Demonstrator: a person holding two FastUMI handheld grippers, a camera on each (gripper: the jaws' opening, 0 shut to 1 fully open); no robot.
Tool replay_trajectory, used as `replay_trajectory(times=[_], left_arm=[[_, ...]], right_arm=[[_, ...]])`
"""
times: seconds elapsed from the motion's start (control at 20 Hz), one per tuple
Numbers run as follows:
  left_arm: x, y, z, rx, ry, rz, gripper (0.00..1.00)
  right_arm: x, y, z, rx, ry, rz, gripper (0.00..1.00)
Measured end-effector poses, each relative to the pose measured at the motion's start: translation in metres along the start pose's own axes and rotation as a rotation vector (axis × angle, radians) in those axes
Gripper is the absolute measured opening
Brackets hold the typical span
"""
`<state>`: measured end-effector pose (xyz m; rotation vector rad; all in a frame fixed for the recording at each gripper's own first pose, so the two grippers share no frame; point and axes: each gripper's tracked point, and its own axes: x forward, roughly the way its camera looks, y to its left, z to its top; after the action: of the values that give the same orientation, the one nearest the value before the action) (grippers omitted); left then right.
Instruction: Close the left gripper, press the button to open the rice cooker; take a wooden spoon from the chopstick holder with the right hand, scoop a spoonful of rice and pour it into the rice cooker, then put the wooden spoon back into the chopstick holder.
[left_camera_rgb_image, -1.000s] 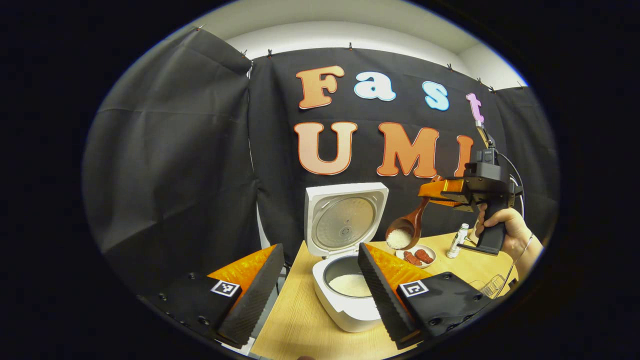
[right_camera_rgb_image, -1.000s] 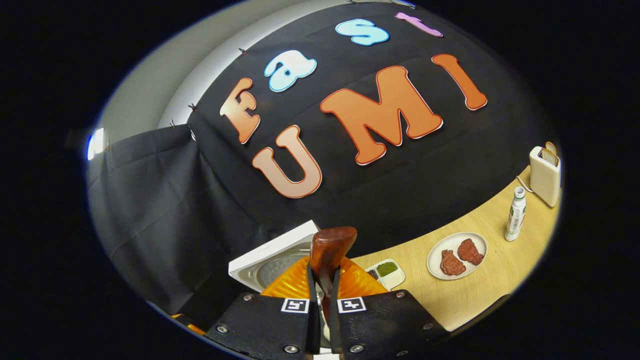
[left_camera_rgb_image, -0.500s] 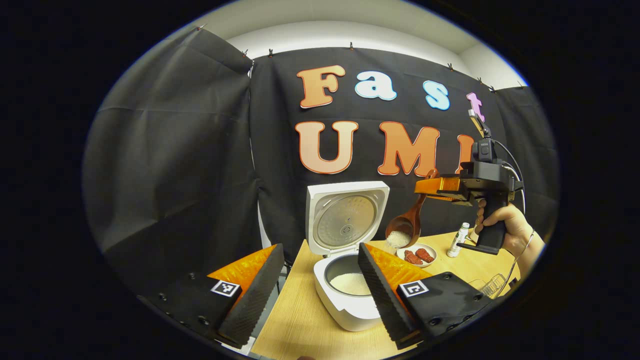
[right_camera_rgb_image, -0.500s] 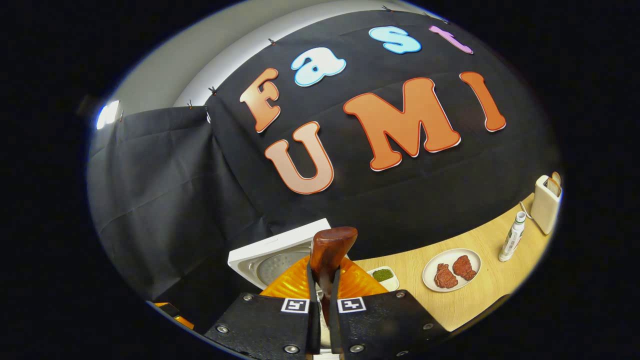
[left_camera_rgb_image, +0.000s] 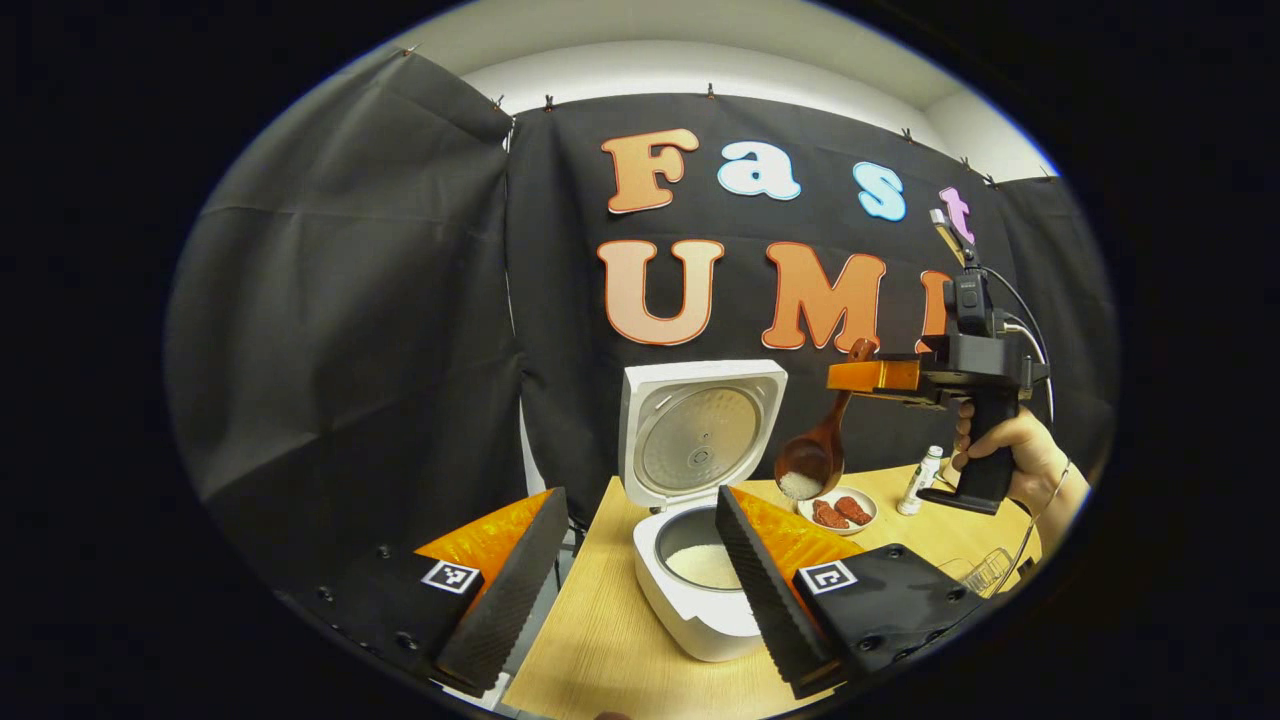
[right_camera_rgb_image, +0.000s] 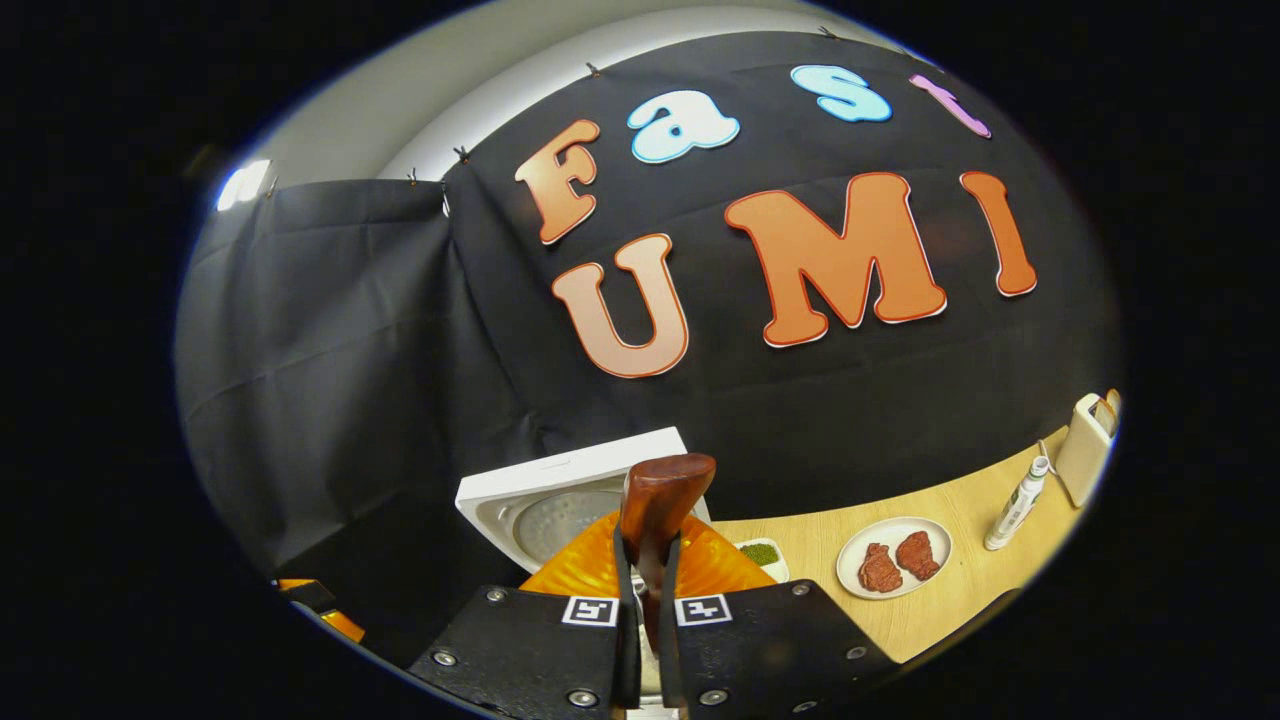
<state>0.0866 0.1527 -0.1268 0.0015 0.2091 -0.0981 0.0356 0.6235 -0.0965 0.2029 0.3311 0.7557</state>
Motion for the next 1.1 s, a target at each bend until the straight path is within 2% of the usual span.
replay_trajectory(times=[0.65,0.85,1.1], left_arm=[[0.001,0.007,-0.001,-0.001,0.006,0.004,1.0],[0.002,0.006,0.001,0.023,0.001,0.006,1.0],[0.002,0.003,-0.002,0.005,0.008,-0.003,1.0]], right_arm=[[0.001,0.024,-0.003,-0.258,-0.02,0.023,0.06],[0.0,0.031,-0.009,-0.288,-0.006,0.047,0.06],[-0.001,0.038,-0.011,-0.333,-0.003,0.065,0.06]])
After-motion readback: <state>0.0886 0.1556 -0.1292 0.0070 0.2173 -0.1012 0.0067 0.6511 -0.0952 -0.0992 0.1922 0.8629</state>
